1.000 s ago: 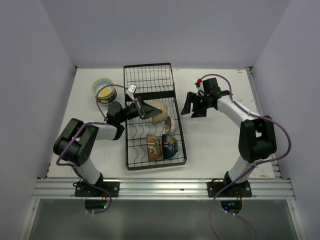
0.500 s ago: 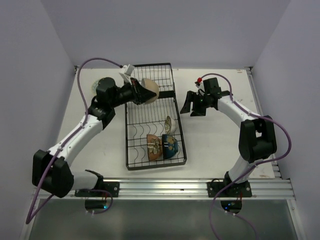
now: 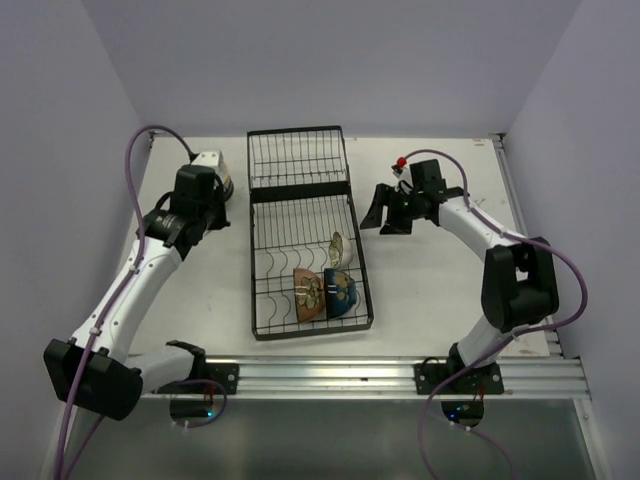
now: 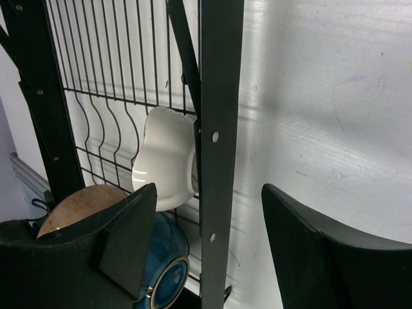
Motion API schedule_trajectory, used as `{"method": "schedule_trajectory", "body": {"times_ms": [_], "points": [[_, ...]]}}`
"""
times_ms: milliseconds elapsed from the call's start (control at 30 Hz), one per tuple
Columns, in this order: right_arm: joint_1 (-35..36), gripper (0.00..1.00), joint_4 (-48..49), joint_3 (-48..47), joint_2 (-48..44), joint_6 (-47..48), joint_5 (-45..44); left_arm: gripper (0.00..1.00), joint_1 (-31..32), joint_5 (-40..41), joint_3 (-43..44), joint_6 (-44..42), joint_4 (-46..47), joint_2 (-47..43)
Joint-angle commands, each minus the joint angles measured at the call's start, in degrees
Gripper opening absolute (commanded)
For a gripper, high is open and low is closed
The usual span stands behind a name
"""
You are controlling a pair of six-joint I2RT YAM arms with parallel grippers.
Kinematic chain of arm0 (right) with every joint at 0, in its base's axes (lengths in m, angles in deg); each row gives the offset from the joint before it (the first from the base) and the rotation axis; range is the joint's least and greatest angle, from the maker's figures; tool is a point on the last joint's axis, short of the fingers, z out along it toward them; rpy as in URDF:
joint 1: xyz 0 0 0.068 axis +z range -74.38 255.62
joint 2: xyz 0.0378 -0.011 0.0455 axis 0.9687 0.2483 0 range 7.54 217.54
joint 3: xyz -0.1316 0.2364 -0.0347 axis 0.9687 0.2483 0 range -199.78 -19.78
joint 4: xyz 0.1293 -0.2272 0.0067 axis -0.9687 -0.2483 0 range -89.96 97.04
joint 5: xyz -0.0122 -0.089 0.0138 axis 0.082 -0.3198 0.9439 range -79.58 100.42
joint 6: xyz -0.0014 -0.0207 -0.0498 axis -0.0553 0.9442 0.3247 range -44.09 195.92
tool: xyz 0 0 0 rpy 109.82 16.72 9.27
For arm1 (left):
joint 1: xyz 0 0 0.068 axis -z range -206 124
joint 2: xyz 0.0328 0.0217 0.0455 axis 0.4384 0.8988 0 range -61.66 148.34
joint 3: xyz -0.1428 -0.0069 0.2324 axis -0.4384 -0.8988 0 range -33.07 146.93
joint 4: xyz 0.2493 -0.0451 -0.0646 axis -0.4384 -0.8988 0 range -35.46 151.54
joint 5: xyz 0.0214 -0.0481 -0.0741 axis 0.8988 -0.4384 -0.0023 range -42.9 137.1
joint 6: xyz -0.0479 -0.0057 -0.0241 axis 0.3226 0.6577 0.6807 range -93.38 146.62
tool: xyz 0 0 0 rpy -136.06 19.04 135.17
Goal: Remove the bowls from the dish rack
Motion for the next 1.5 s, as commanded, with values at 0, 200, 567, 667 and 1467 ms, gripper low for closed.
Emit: {"method": "schedule_trajectory", "body": {"times_ms": [0, 200, 567, 667, 1467], "points": [[-0.3, 0.70, 2.7, 0.1, -4.0, -0.9, 2.0, 0.00, -0.2, 12.6, -1.9, -3.6, -4.8, 1.4], [-0.2, 0.71, 3.9, 1.5, -5.8, -1.7, 2.6, 0.00, -0.2, 13.5, -3.5, -4.9, -2.4, 5.2], [-0.3, 0.71, 4.1, 2.2, -6.8, -1.8, 1.8, 0.00, -1.2, 12.3, -4.8, -6.2, 5.0, 15.7], [-0.2, 0.71, 4.1, 2.2, -6.8, -1.7, 1.5, 0.00, -1.5, 10.6, -5.2, -6.4, 6.5, 17.9], [-0.4, 0.71, 3.1, 1.7, -6.1, -0.8, -0.2, 0.19, -3.5, 7.3, -8.2, -7.4, 12.1, 25.9]]}}
